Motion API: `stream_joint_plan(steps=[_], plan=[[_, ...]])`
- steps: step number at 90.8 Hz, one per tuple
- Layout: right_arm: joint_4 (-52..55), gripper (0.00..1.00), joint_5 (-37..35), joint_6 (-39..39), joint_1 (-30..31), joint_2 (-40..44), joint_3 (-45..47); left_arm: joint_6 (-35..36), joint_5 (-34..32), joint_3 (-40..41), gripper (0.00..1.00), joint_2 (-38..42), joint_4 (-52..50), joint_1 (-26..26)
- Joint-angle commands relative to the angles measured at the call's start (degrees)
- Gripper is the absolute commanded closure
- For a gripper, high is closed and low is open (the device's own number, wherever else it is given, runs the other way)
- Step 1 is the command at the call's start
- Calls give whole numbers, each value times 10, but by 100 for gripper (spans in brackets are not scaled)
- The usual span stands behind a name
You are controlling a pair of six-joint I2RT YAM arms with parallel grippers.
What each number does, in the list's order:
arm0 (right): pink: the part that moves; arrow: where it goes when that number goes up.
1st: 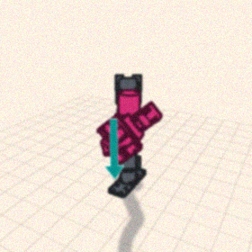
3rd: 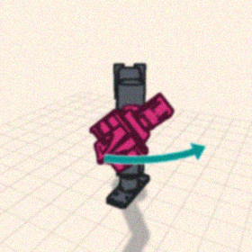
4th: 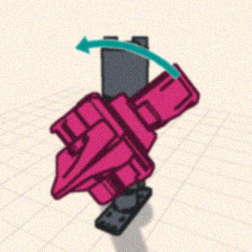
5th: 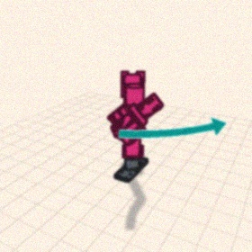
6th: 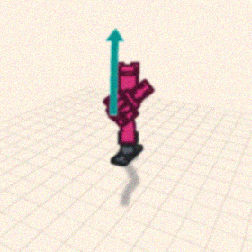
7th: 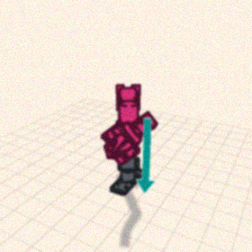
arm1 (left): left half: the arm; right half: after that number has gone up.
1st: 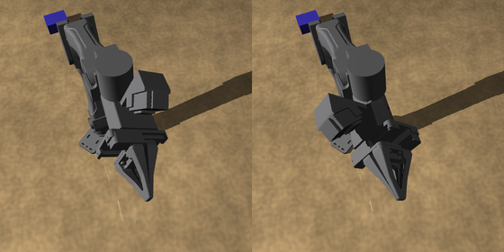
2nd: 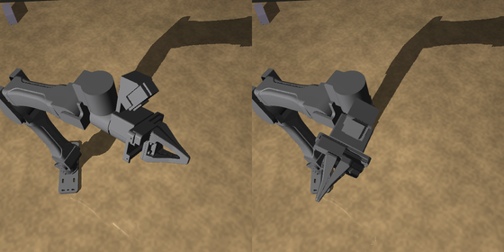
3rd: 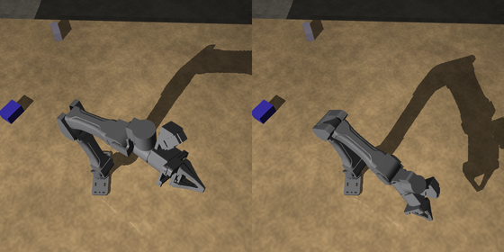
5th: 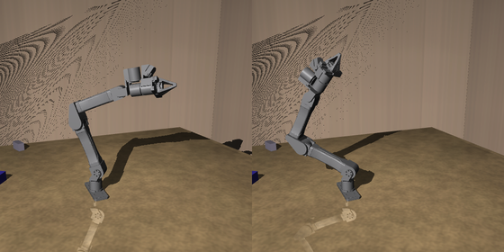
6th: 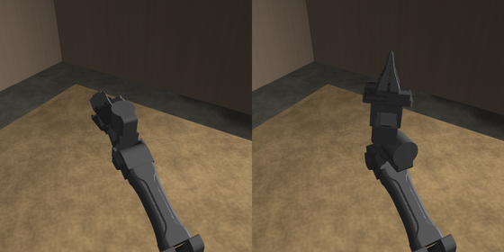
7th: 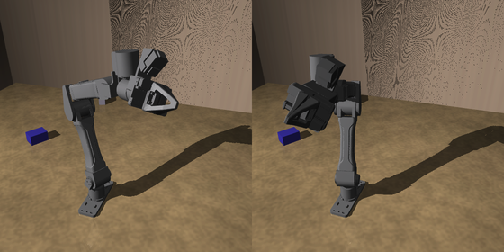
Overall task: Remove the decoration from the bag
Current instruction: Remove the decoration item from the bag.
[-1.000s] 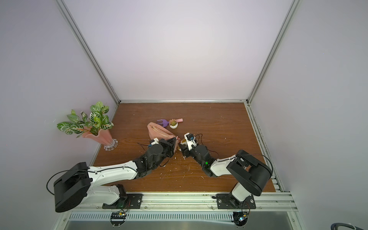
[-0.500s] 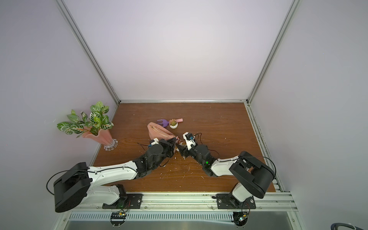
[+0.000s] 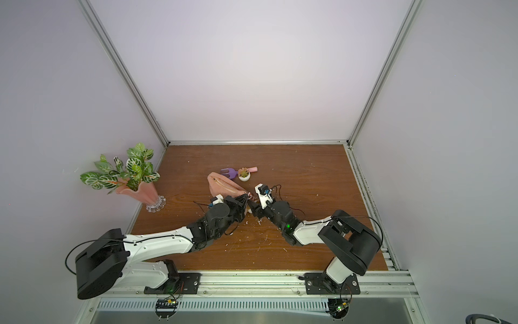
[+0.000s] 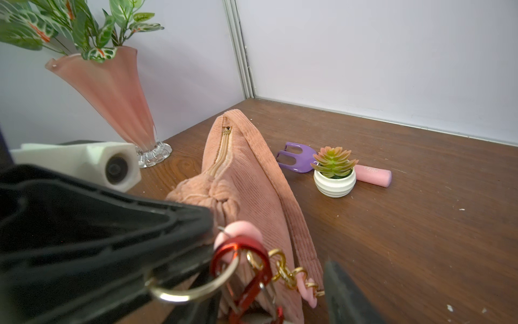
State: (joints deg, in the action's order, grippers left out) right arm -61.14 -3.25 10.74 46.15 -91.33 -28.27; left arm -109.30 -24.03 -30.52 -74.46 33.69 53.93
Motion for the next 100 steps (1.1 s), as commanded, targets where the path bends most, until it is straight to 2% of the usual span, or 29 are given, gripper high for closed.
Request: stream_joint_plan(steps=[1, 15, 30, 66, 89, 100], plan=[[-17, 47, 7, -1, -2, -6, -19, 1, -12, -1, 100, 15, 3, -2], [-17, 58, 10, -1, -3, -5, -18, 1, -14, -1, 100, 15, 2, -2], [-17, 76, 20, 1, -3, 3, -11, 1, -15, 0, 100, 15, 1, -2], [-27, 88, 4, 12, -4, 28, 20, 0, -17, 0, 100, 16, -6, -2], [-47, 92, -7, 29, -6, 39, 42, 1, -21, -6, 100, 18, -17, -2], [-57, 97, -12, 45, -8, 45, 52, 2, -25, -8, 100, 19, -24, -2]])
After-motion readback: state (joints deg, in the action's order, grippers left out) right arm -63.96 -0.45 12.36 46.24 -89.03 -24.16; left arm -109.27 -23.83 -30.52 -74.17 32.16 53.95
